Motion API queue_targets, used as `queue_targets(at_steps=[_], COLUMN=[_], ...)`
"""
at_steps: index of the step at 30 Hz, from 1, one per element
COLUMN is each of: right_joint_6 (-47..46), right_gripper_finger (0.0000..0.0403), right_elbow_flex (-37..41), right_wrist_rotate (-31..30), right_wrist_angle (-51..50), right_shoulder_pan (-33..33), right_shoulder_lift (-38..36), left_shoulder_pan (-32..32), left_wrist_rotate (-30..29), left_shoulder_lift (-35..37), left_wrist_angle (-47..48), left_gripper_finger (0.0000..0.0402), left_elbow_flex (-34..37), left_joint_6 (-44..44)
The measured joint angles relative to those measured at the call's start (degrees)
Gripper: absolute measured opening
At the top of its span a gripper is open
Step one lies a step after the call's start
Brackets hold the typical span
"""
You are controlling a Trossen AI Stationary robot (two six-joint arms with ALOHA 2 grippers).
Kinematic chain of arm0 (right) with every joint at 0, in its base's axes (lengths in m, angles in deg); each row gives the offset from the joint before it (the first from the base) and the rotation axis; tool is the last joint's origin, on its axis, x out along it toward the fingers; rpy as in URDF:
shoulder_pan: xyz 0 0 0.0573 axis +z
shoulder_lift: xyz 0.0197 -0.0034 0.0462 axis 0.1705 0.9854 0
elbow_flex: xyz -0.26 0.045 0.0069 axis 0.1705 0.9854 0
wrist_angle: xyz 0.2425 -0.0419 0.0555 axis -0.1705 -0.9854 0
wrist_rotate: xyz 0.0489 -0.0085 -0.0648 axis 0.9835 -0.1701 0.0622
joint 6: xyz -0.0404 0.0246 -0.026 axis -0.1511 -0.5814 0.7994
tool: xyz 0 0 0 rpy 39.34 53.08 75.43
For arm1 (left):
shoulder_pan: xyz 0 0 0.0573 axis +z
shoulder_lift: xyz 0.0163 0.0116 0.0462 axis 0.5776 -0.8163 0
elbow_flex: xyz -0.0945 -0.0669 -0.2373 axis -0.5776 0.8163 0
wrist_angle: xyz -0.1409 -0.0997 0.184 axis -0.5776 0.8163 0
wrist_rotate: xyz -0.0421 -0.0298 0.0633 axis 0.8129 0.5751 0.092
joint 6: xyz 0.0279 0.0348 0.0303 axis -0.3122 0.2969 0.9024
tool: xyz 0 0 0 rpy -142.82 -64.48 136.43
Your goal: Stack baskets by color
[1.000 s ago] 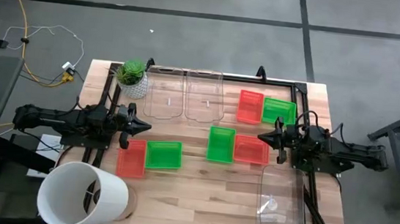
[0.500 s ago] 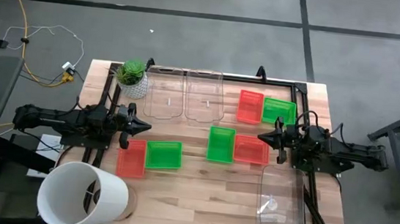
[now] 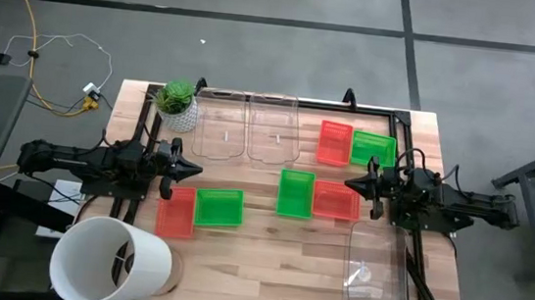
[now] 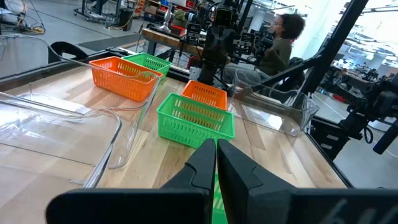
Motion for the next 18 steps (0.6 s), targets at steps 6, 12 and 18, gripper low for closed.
queue_targets(at_steps=[6, 12, 18], right_joint_6=[0.0, -0.35, -21.83], right_gripper_finger=[0.0, 0.0, 0.0], right_elbow_flex=[-0.01, 0.0, -0.01], right_wrist_rotate=[0.0, -0.05, -3.9], right_wrist_angle=[-0.02, 0.27, 19.08], right_shoulder_pan=[-0.01, 0.0, -0.02], right_shoulder_lift=[0.0, 0.02, 0.02], left_shoulder_pan=[0.0, 0.0, 0.0], left_wrist_rotate=[0.0, 0.02, 0.0], left_shoulder_lift=[0.0, 0.0, 0.0], left_wrist_angle=[0.0, 0.0, -0.02], left_gripper_finger=[0.0005, 0.0005, 0.0005], left_elbow_flex=[0.0, 0.0, 0.0], left_joint_6=[0.0, -0.01, 0.0])
